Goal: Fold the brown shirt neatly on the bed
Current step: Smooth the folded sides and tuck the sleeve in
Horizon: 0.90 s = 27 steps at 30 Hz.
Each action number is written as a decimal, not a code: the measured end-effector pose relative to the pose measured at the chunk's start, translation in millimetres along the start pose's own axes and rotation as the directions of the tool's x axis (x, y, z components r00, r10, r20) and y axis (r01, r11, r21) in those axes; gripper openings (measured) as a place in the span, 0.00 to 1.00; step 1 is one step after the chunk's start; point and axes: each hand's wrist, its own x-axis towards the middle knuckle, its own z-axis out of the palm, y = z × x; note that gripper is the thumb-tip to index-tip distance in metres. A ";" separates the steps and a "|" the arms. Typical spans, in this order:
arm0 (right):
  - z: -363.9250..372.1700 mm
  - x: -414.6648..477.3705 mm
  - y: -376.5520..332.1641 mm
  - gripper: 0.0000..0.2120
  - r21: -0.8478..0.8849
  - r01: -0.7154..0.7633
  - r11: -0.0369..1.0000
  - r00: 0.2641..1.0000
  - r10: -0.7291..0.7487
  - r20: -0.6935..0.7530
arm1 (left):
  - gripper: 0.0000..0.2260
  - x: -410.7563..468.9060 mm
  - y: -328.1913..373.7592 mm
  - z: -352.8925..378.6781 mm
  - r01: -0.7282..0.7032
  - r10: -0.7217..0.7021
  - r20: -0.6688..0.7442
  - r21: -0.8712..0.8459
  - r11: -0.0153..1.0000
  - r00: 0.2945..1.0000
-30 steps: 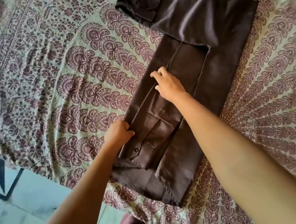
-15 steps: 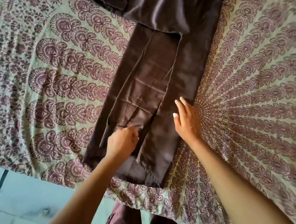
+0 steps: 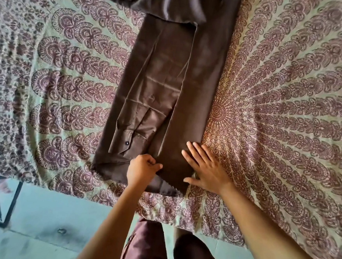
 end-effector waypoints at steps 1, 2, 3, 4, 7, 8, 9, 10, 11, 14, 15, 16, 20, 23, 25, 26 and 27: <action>0.1 -2.7 -2.2 0.40 0.009 -0.022 1.000 1.000 0.022 0.011 | 0.10 -1.3 -2.5 0.5 0.008 -0.008 -0.006 0.027 1.000 1.000; -1.0 -3.0 -4.0 0.41 0.019 -0.034 0.999 0.999 0.034 0.020 | 0.10 -1.6 -4.4 1.3 0.014 -0.014 -0.011 0.062 0.998 1.000; -2.5 -2.8 -6.0 0.41 0.032 -0.043 0.999 0.999 0.042 0.027 | 0.10 -2.2 -5.2 1.8 0.014 -0.012 -0.020 0.102 0.995 1.000; -4.9 -2.0 -8.0 0.42 0.045 -0.054 0.998 0.998 0.052 0.032 | 0.10 -2.1 -4.3 1.6 0.011 -0.007 -0.033 0.143 0.990 0.999; -7.8 -2.2 -13.7 0.48 0.081 -0.104 0.991 0.995 0.102 0.022 | 0.13 0.4 2.1 0.7 -0.029 0.045 -0.092 0.172 0.985 0.995; -7.0 -3.6 -15.7 0.49 0.080 -0.114 0.990 0.993 0.113 0.023 | 0.14 1.9 3.2 1.3 -0.044 0.058 -0.095 0.146 0.988 0.994; -6.1 -4.7 -17.8 0.50 0.076 -0.121 0.990 0.992 0.119 0.031 | 0.13 3.1 4.0 2.2 -0.053 0.063 -0.084 0.122 0.991 0.994; -5.2 -5.3 -19.3 0.51 0.070 -0.126 0.989 0.991 0.124 0.043 | 0.12 3.6 4.3 3.5 -0.054 0.062 -0.069 0.114 0.992 0.996; -4.2 -5.5 -20.1 0.52 0.064 -0.131 0.989 0.990 0.127 0.056 | 0.11 2.9 4.4 4.8 -0.049 0.058 -0.062 0.133 0.990 0.996; -5.4 -6.0 -19.9 0.53 0.067 -0.132 0.989 0.990 0.127 0.066 | 0.11 -4.2 4.7 5.5 -0.040 0.068 -0.097 0.263 0.964 0.993; -8.0 -5.7 -19.1 0.52 0.090 -0.130 0.987 0.991 0.126 0.050 | 0.11 -6.3 6.4 3.8 -0.054 0.091 -0.111 0.296 0.954 0.990; -11.5 -4.5 -18.3 0.50 0.125 -0.131 0.983 0.991 0.129 0.023 | 0.11 -7.5 9.3 0.7 -0.078 0.121 -0.123 0.307 0.949 0.985; -32.0 16.5 -9.6 0.38 0.241 -0.227 0.944 0.958 0.261 -0.120 | 0.09 2.7 39.9 -18.7 -0.261 0.303 -0.194 0.216 0.941 0.933; -47.0 48.3 9.6 0.32 0.255 -0.318 0.913 0.902 0.374 -0.217 | 0.05 31.7 77.1 -34.4 -0.363 0.398 -0.250 0.175 0.915 0.883; -56.8 72.8 27.5 0.31 0.261 -0.371 0.891 0.864 0.435 -0.255 | 0.05 57.1 100.9 -42.4 -0.425 0.463 -0.256 0.190 0.885 0.849; -61.2 85.4 36.4 0.31 0.261 -0.393 0.882 0.851 0.457 -0.261 | 0.06 69.2 111.4 -45.5 -0.459 0.502 -0.262 0.211 0.863 0.824; -64.7 96.5 43.4 0.30 0.257 -0.410 0.875 0.842 0.472 -0.262 | 0.07 79.1 120.0 -48.2 -0.501 0.550 -0.273 0.231 0.834 0.790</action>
